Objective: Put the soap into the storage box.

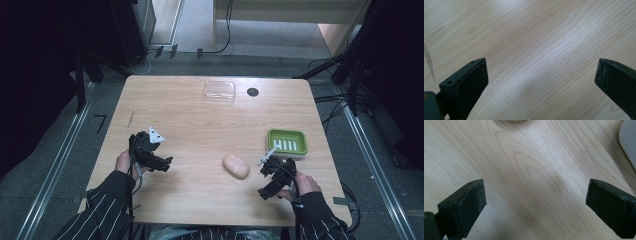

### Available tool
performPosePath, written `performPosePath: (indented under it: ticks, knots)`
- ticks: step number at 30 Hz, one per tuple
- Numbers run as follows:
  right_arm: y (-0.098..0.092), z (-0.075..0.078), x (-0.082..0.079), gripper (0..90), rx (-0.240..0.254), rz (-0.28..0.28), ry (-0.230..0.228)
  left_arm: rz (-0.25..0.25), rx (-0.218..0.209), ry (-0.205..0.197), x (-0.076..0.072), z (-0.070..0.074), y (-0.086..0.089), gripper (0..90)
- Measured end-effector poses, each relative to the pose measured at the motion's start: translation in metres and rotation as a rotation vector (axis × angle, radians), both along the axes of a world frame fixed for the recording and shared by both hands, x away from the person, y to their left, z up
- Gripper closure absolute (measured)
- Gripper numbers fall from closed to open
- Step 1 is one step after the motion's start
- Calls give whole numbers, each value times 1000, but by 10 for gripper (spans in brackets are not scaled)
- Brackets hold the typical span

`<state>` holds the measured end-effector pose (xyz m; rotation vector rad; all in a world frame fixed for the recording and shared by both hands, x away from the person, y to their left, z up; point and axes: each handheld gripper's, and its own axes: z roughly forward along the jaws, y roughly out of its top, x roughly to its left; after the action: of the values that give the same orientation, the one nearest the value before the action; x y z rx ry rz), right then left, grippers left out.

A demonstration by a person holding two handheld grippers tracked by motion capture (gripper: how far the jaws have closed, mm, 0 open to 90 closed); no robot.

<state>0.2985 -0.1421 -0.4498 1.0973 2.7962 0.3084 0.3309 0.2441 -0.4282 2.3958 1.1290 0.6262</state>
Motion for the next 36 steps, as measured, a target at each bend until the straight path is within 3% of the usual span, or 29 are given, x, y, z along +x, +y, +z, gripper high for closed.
performPosePath:
  ticks: [14, 36]
  knots:
    - [8, 4, -1, 32, -25, 25, -30, 5, -4, 0, -1, 0, 2, 0]
    - [25, 6, 2, 30, -13, 69, -43, 0, 0, 2, 3, -1, -3, 0]
